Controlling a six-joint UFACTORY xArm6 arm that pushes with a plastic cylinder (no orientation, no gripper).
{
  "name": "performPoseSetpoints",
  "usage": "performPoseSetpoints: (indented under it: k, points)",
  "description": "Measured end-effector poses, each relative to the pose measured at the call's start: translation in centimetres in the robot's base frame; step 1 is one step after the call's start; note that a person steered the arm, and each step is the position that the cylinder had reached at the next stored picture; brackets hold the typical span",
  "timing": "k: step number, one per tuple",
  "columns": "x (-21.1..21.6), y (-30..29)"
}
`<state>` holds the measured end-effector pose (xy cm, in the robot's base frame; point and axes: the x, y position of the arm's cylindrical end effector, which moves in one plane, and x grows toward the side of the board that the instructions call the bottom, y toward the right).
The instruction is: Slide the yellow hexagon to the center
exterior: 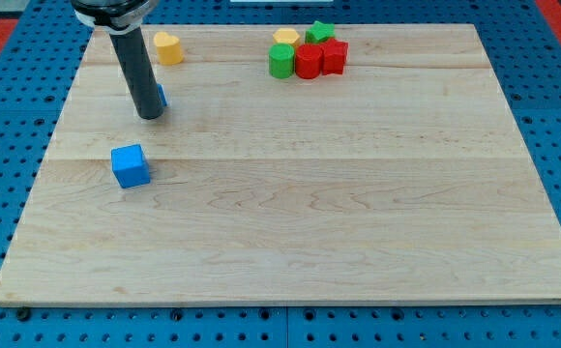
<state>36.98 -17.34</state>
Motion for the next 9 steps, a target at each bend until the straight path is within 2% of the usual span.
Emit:
performPoseSetpoints:
  k: [1,2,3,4,5,6,7,8,9]
  points:
    - [0.0,-1.4]
    - [0.9,1.4]
    - [-2.6,8.9]
    - [-8.5,9.8]
    - [-10.6,10.8]
    - [-15.2,14.2]
    - [-16.9,20.2]
    - [-14.3,22.8]
    - [-12.2,19.8]
